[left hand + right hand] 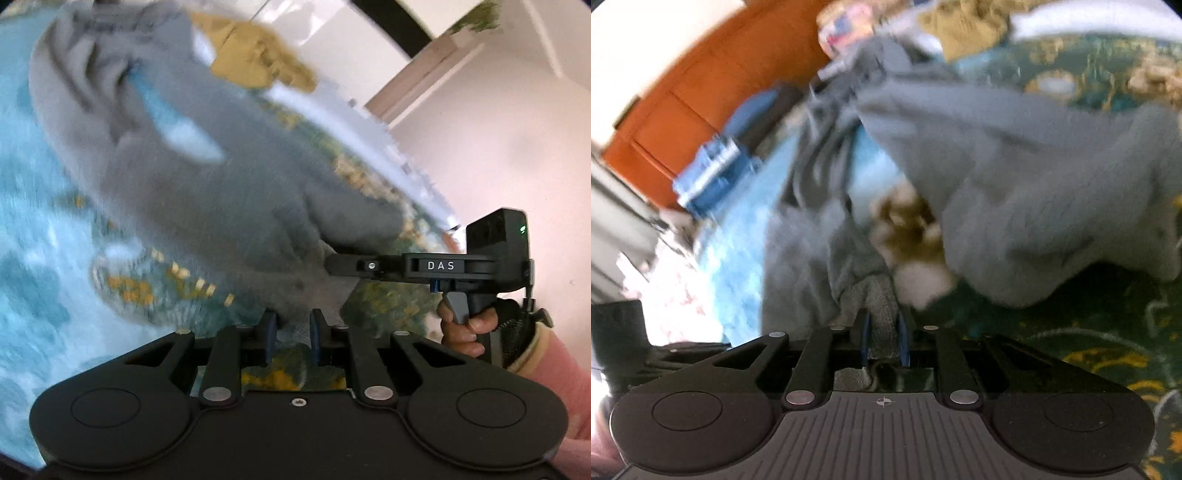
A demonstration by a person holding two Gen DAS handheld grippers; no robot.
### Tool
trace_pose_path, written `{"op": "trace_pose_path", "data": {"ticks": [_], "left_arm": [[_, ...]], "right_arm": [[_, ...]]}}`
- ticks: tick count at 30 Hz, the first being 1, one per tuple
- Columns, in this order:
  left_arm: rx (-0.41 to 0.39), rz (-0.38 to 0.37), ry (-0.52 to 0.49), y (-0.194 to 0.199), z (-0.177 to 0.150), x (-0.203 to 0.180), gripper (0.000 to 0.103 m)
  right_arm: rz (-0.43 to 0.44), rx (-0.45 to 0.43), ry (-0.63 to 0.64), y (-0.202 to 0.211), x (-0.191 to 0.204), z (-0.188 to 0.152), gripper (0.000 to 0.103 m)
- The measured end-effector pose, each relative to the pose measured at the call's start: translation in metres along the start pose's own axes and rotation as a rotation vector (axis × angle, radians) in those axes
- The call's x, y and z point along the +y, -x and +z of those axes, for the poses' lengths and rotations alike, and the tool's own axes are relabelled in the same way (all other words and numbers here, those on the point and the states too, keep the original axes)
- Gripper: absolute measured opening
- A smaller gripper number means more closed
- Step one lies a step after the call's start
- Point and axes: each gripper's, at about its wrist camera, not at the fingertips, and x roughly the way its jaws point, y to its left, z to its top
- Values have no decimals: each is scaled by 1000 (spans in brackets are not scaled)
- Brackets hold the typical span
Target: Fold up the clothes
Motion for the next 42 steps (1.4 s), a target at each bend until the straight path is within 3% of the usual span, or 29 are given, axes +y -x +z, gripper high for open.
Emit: {"op": "trace_pose_path", "data": {"ticks": [4,8,10,15,18,20,22,28,33,36,37,42], "left_arm": [[-108,9,-9,27,15,1,25],[-175,26,36,40,25,12,33],[-180,39,74,40,26,19,34],[-180,58,139,46,25,36,34],[-180,66,144,46,27,40,35],[-178,71,147,44,27,42,35],[-174,80,152,42,28,45,35],[-183,105,164,47,30,53,36],[-199,123,173,48,42,65,37],[-205,142,175,47,53,73,37],[-208,153,170,48,58,76,37],[-248,245,100,67,94,100,45]], "right_arm": [[-85,-199,8,58,-5,9,24],[-268,-335,-105,93,-40,10,25],[-330,-337,-174,91,-58,8,26],[-249,-351,-344,73,-89,6,28],[-230,-356,-377,61,-97,12,28],[-259,-366,-367,62,-97,17,27],[-289,-376,-357,63,-97,23,10],[-377,-405,-325,68,-97,40,7],[-450,-429,-298,71,-97,54,7],[-544,-305,-291,47,-110,55,8],[-560,-300,-289,44,-109,53,9],[-608,-401,-141,58,-75,71,26]]}}
